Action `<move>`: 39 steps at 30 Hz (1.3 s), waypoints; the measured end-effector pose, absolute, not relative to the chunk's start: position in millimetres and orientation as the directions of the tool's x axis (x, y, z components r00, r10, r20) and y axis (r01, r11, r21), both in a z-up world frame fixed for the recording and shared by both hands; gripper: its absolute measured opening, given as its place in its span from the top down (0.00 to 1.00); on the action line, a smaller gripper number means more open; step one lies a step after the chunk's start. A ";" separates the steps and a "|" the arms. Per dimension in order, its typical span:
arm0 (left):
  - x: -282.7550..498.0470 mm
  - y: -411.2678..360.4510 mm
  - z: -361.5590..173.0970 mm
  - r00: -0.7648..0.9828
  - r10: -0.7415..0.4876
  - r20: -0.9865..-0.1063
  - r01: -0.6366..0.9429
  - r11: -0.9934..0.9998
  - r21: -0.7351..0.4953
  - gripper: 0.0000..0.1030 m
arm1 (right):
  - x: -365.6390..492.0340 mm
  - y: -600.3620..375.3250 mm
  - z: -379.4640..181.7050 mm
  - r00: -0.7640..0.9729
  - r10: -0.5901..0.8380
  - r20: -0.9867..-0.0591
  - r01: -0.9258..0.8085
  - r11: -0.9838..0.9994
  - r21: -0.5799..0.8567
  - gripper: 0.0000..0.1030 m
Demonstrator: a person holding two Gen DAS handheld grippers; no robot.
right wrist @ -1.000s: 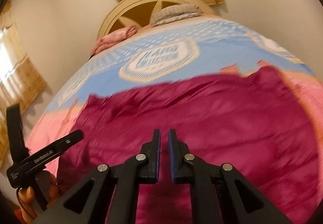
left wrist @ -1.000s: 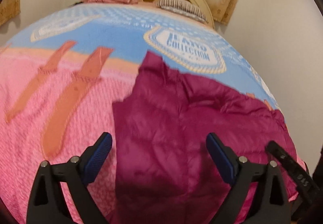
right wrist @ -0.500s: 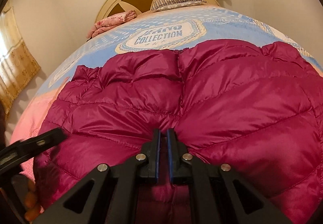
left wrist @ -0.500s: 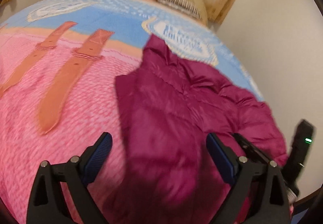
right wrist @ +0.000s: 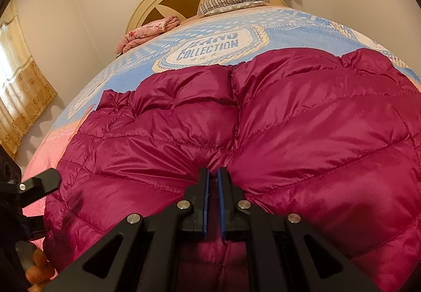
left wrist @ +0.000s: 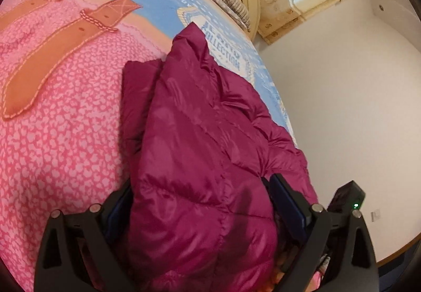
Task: Fold large clothes
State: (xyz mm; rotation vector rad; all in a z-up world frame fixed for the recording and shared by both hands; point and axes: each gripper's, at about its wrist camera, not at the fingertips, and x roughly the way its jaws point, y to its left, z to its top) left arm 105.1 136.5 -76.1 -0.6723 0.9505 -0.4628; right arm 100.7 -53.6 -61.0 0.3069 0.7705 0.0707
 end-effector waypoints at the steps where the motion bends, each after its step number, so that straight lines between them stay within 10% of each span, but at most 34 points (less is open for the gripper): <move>1: 104.3 134.5 -75.0 0.520 -0.618 -0.589 0.064 0.716 -0.695 0.17 | 101.0 -53.8 -61.0 0.718 0.177 -0.674 0.048 0.952 0.301 0.96; 4: 104.6 129.9 -78.5 0.520 -0.605 -0.603 0.047 0.725 -0.687 0.60 | 100.9 -55.9 -61.5 0.718 0.185 -0.671 0.047 0.949 0.311 0.96; 9: 100.6 134.5 -70.3 0.556 -0.591 -0.584 0.048 0.724 -0.688 0.75 | 101.2 -57.0 -62.8 0.719 0.193 -0.667 0.044 0.946 0.321 0.96; 39: 99.7 4.7 -2.4 0.468 -0.642 -0.607 0.500 0.759 -0.418 0.77 | 103.1 -93.2 -81.0 0.688 0.387 -0.614 0.013 0.840 0.543 0.98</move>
